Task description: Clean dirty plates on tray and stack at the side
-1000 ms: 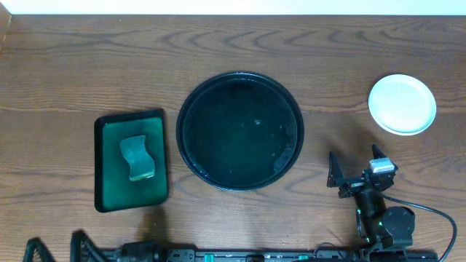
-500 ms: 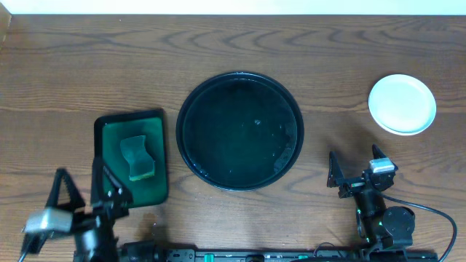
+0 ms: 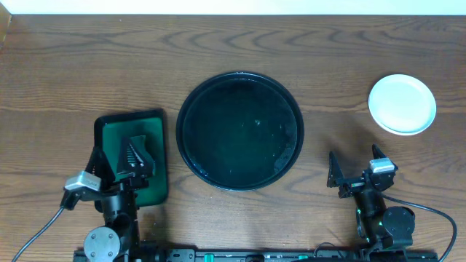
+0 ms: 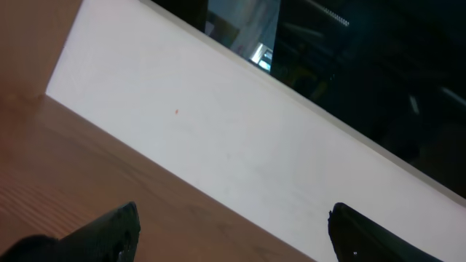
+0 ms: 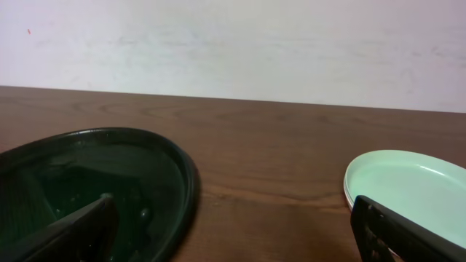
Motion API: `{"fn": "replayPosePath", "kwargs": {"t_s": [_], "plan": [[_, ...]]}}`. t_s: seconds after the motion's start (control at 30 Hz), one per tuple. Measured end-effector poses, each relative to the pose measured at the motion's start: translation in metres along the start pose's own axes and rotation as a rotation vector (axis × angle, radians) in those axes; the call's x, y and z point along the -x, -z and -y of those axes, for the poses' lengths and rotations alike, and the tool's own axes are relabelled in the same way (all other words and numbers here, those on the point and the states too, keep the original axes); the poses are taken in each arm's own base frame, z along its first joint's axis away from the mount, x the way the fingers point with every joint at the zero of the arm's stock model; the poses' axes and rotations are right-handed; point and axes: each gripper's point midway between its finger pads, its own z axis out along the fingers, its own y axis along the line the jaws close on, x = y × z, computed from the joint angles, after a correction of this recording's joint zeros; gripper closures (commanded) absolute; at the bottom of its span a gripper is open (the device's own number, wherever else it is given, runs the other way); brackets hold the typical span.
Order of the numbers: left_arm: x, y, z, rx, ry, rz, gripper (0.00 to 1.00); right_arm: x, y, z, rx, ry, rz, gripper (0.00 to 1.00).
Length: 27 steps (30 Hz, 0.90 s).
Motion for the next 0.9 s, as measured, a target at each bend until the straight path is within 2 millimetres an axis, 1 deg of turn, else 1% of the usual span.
{"fn": "replayPosePath", "kwargs": {"t_s": [0.1,0.17,0.33,0.43,0.63,0.8,0.87,0.9], "plan": [[0.002,-0.001,-0.004,0.016,0.008,0.026,0.17,0.000,0.000,0.000,0.000,0.000,0.000,0.01],[-0.003,-0.003,-0.010,0.033,0.013,0.036,0.17,0.000,0.000,0.000,0.000,0.000,0.000,0.01],[-0.035,-0.007,-0.034,0.086,0.014,0.000,0.17,0.000,0.000,0.000,0.000,0.000,0.000,0.01],[-0.048,-0.008,-0.043,0.105,0.029,-0.024,0.17,0.000,0.000,0.000,0.000,0.000,0.000,0.01],[-0.059,-0.008,-0.050,0.111,0.052,-0.026,0.17,0.000,0.000,0.000,0.000,0.000,0.000,0.01],[-0.060,-0.008,-0.050,0.111,0.054,-0.026,0.17,0.000,0.000,0.000,0.000,0.000,0.000,0.01],[-0.065,-0.008,-0.053,0.124,0.049,-0.045,0.17,0.000,0.000,0.000,0.000,0.000,0.000,0.01],[-0.070,-0.007,-0.057,0.138,0.043,-0.068,0.17,0.000,0.000,0.000,0.000,0.000,0.000,0.01]]}}
